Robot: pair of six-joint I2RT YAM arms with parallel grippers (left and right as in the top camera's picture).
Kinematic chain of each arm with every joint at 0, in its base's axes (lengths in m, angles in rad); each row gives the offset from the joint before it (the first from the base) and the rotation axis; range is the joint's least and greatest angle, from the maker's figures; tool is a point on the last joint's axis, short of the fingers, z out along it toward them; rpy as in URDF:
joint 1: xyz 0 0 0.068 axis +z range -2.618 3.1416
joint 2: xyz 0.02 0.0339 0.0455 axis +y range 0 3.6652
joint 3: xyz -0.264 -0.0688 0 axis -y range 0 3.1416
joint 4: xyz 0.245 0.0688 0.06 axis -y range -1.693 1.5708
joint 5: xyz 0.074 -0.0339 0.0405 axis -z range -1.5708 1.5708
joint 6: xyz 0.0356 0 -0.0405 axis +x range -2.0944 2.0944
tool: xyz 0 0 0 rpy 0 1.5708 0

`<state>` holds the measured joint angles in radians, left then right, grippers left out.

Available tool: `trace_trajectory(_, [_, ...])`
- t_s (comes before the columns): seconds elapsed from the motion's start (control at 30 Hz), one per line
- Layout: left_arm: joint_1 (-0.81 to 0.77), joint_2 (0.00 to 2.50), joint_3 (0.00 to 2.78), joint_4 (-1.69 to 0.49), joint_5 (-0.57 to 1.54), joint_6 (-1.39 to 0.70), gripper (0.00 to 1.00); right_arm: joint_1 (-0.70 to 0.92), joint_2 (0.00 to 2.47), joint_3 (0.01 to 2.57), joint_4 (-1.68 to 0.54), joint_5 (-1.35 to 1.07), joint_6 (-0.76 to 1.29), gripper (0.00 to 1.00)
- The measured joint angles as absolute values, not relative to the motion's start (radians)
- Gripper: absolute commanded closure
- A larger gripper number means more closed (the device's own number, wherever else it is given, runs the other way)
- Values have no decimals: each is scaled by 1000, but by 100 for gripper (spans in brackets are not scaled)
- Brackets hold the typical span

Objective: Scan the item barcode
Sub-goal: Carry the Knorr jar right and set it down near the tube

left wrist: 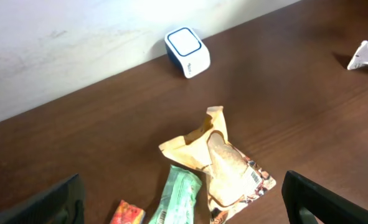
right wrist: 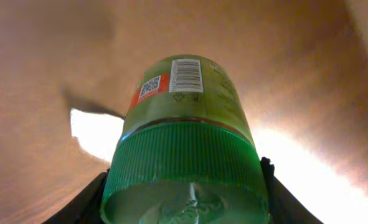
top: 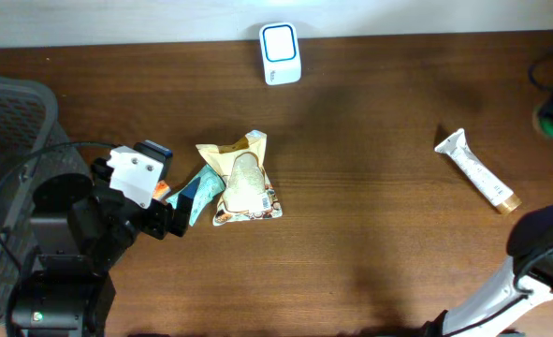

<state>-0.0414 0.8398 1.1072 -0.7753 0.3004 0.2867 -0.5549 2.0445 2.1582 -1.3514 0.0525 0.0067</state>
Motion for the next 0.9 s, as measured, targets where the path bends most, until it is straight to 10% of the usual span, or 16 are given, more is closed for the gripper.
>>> trace_trajectory(0.13, [-41, 840, 1107, -773, 304, 287, 1, -604, 2063, 1816, -1048, 29, 8, 96])
trace_trajectory(0.2, [-41, 840, 1107, -774, 305, 287, 1, -601, 2064, 1721, -935, 13, 8, 44])
trace_trajectory(0.37, [-41, 840, 1107, -774, 305, 287, 1, -601, 2064, 1704, -937, -27, 15, 13])
trace_trajectory(0.7, [-41, 840, 1107, -775, 305, 287, 1, -590, 2028, 1870, -1112, -116, -1, 1])
trace_trajectory(0.9, [-41, 840, 1107, -775, 308, 287, 1, -283, 1802, 2024, -1153, -537, -392, 2])
